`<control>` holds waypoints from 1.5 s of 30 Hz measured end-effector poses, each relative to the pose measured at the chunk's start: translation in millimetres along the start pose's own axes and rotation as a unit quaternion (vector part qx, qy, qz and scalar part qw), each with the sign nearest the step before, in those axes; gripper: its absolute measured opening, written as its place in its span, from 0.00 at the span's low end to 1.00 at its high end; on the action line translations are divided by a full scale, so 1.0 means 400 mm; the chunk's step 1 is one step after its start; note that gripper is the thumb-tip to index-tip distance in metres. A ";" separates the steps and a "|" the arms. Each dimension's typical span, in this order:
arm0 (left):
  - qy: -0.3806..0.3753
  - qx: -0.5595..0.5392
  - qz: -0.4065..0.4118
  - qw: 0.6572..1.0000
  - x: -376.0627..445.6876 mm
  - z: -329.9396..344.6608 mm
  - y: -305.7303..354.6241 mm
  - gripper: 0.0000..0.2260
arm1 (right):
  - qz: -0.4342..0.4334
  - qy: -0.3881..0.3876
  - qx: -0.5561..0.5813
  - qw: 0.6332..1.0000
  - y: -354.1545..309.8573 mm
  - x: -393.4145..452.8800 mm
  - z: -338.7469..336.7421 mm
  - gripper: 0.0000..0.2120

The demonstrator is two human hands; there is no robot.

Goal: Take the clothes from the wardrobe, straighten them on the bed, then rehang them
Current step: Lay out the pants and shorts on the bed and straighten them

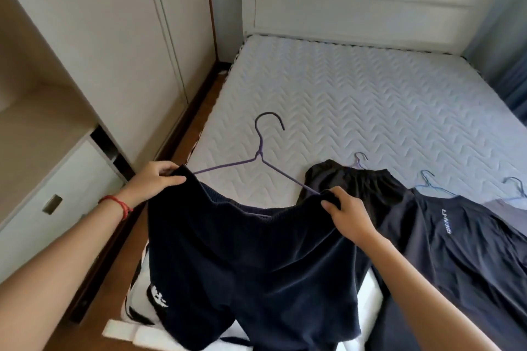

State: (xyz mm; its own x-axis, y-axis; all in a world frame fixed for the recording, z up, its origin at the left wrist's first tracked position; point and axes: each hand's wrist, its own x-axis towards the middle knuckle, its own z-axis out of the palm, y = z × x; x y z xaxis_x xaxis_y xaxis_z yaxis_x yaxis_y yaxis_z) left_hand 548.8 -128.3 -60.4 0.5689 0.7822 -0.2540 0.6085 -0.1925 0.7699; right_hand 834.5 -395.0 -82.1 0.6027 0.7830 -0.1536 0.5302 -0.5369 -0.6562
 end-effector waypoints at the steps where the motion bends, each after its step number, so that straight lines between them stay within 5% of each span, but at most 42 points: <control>1: -0.007 -0.001 -0.015 1.000 0.051 0.012 -0.020 0.04 | 0.019 -0.009 -0.003 1.000 0.009 0.036 0.026 0.08; 7: 0.006 0.021 -0.031 0.999 0.243 0.070 -0.065 0.11 | 0.081 -0.033 -0.031 0.996 0.060 0.196 0.096 0.10; 8: 0.001 0.050 -0.029 0.998 0.403 0.123 -0.130 0.12 | 0.099 -0.031 -0.043 0.994 0.125 0.335 0.183 0.11; 17: 0.107 0.137 -0.007 0.985 0.739 0.332 -0.323 0.19 | 0.168 0.076 -0.149 0.971 0.293 0.676 0.424 0.22; 29: 0.024 0.230 -0.191 0.954 0.301 0.451 -0.772 0.23 | 0.068 -0.142 -0.274 0.949 0.391 0.262 0.784 0.22; 33: 0.008 0.225 -0.242 0.944 0.246 0.412 -0.826 0.23 | 0.094 -0.183 -0.271 0.940 0.373 0.222 0.827 0.28; 41: -0.093 0.158 -0.349 0.919 0.245 0.368 -0.851 0.14 | 0.121 -0.190 -0.165 0.960 0.316 0.162 0.854 0.24; 45: -0.018 0.151 -0.353 0.923 0.236 0.293 -0.857 0.12 | 0.149 -0.206 -0.146 0.956 0.305 0.137 0.832 0.24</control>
State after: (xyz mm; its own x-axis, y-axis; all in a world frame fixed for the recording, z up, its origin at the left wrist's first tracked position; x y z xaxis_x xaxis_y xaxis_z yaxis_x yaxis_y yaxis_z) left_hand 458.8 -57.9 -416.7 -0.0139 0.7569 -0.6534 0.9581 0.1971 0.2080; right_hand 733.8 -312.9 -416.6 0.4994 0.6064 -0.6187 0.5513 -0.7734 -0.3130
